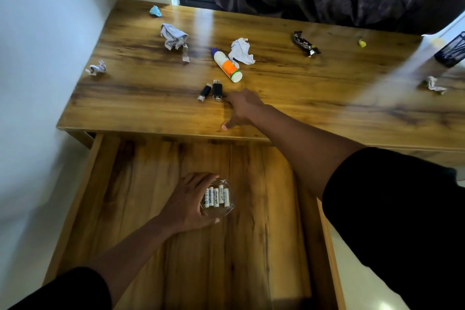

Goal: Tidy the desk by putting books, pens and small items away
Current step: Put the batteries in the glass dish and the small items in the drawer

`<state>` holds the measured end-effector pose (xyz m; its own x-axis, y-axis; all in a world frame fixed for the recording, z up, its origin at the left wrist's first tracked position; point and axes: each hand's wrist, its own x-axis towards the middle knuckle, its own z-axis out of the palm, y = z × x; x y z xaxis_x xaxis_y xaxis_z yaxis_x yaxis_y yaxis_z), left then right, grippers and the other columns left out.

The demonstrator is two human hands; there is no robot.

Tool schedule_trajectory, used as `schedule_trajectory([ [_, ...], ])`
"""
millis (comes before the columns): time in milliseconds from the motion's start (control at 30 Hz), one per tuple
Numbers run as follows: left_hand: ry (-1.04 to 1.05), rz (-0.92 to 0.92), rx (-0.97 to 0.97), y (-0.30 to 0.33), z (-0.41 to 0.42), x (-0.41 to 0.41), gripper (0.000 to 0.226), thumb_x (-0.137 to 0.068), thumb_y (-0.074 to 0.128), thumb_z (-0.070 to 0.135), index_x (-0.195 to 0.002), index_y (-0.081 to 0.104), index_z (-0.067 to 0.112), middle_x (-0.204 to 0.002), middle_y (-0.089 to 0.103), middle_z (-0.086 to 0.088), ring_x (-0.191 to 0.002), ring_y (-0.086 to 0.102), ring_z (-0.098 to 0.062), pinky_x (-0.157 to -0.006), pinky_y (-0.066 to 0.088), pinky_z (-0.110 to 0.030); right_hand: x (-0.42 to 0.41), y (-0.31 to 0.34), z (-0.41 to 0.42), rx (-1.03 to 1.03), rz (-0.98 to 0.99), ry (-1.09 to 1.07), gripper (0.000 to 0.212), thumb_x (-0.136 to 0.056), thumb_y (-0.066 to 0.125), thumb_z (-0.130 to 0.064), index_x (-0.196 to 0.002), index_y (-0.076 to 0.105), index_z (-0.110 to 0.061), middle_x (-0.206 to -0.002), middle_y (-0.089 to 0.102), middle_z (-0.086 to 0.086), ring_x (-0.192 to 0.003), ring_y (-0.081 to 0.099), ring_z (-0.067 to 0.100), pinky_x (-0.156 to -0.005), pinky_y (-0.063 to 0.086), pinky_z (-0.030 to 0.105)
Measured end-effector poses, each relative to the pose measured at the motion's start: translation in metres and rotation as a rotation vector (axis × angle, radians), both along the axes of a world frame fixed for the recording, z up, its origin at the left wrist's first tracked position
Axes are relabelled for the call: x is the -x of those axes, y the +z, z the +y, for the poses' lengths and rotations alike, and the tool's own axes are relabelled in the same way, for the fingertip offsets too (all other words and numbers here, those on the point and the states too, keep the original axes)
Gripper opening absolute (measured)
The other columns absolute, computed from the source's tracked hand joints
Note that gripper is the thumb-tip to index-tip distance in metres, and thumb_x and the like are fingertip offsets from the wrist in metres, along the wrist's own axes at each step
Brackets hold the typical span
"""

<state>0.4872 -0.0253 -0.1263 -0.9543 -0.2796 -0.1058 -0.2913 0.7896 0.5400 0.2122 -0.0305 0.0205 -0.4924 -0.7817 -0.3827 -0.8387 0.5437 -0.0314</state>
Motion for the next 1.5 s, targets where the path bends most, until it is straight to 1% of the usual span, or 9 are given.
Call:
schedule_trajectory([
  [133,-0.044,-0.02,0.036,-0.012,0.007,-0.007,0.117,-0.061,0.069,0.084,-0.158,0.032,0.032,-0.155,0.043,0.013,-0.141,0.031,-0.014,-0.118,0.03,-0.036,-0.001,0.002,-0.004,-0.022,0.011,-0.002,0.084,-0.073,0.084,-0.061,-0.138,0.054,-0.019,-0.136,0.059,0.009,-0.123,0.055,0.028,-0.082,0.045,0.035],
  [333,-0.068,-0.036,0.064,-0.016,0.014,-0.01,0.119,-0.06,0.065,0.09,-0.159,0.031,0.033,-0.156,0.043,0.014,-0.14,0.033,-0.017,-0.115,0.035,-0.044,-0.002,0.0,-0.004,-0.019,0.021,-0.014,0.087,-0.072,0.085,-0.06,-0.142,0.051,-0.02,-0.139,0.057,0.008,-0.126,0.054,0.028,-0.092,0.049,0.038],
  [567,-0.08,-0.11,-0.002,0.003,0.01,-0.008,0.132,-0.058,0.061,0.098,-0.163,0.011,0.035,-0.166,0.019,0.013,-0.151,0.013,-0.015,-0.123,0.023,-0.04,-0.004,0.001,-0.002,-0.008,0.028,-0.001,0.088,-0.073,0.084,-0.059,-0.144,0.05,-0.02,-0.139,0.058,0.007,-0.124,0.055,0.028,-0.09,0.049,0.037],
  [700,0.122,0.182,0.074,0.038,-0.019,0.018,0.084,-0.087,0.064,0.068,-0.156,0.034,0.03,-0.153,0.037,0.001,-0.139,0.035,-0.018,-0.109,0.041,-0.043,-0.003,0.002,-0.002,-0.008,0.029,0.012,0.086,-0.074,0.084,-0.059,-0.143,0.05,-0.019,-0.138,0.059,0.007,-0.124,0.055,0.028,-0.092,0.048,0.038],
  [800,0.334,0.359,0.262,0.068,-0.061,0.053,0.058,-0.089,0.068,0.039,-0.141,0.051,0.02,-0.14,0.048,-0.005,-0.129,0.045,-0.025,-0.103,0.039,-0.036,-0.003,0.005,-0.002,-0.015,0.022,-0.001,0.086,-0.075,0.084,-0.059,-0.144,0.049,-0.02,-0.139,0.058,0.006,-0.124,0.055,0.027,-0.093,0.049,0.038],
  [900,0.503,0.153,0.252,0.094,-0.105,0.085,0.076,-0.085,0.072,0.051,-0.148,0.041,0.021,-0.152,0.039,-0.007,-0.141,0.034,-0.029,-0.114,0.033,-0.041,-0.002,0.007,-0.002,-0.001,0.003,-0.027,0.088,-0.074,0.085,-0.057,-0.146,0.048,-0.021,-0.141,0.057,0.006,-0.127,0.053,0.028,-0.095,0.048,0.037],
  [1033,0.438,-0.152,0.231,0.108,-0.146,0.112,0.101,-0.082,0.068,0.069,-0.158,0.025,0.019,-0.166,0.024,-0.007,-0.153,0.021,-0.03,-0.123,0.025,-0.049,-0.002,0.004,-0.006,0.02,-0.013,-0.043,0.091,-0.072,0.085,-0.059,-0.147,0.048,-0.024,-0.141,0.058,0.005,-0.127,0.054,0.028,-0.096,0.049,0.039],
  [1233,0.221,-0.195,0.229,0.123,-0.163,0.158,0.096,-0.084,0.074,0.041,-0.162,0.019,0.031,-0.161,0.033,-0.005,-0.144,0.034,-0.032,-0.112,0.04,-0.046,0.012,0.006,-0.027,0.086,-0.021,-0.085,0.085,-0.073,0.086,-0.057,-0.142,0.049,-0.023,-0.133,0.062,0.007,-0.118,0.059,0.028,-0.08,0.049,0.035],
  [1500,0.02,-0.332,0.24,0.129,-0.19,0.19,0.086,-0.083,0.071,0.027,-0.157,0.03,0.044,-0.147,0.039,-0.006,-0.133,0.045,-0.031,-0.103,0.048,-0.047,0.019,0.004,-0.052,0.043,-0.003,0.027,0.085,-0.079,0.086,-0.044,-0.149,0.041,-0.027,-0.138,0.061,0.004,-0.12,0.061,0.029,-0.086,0.053,0.036],
])
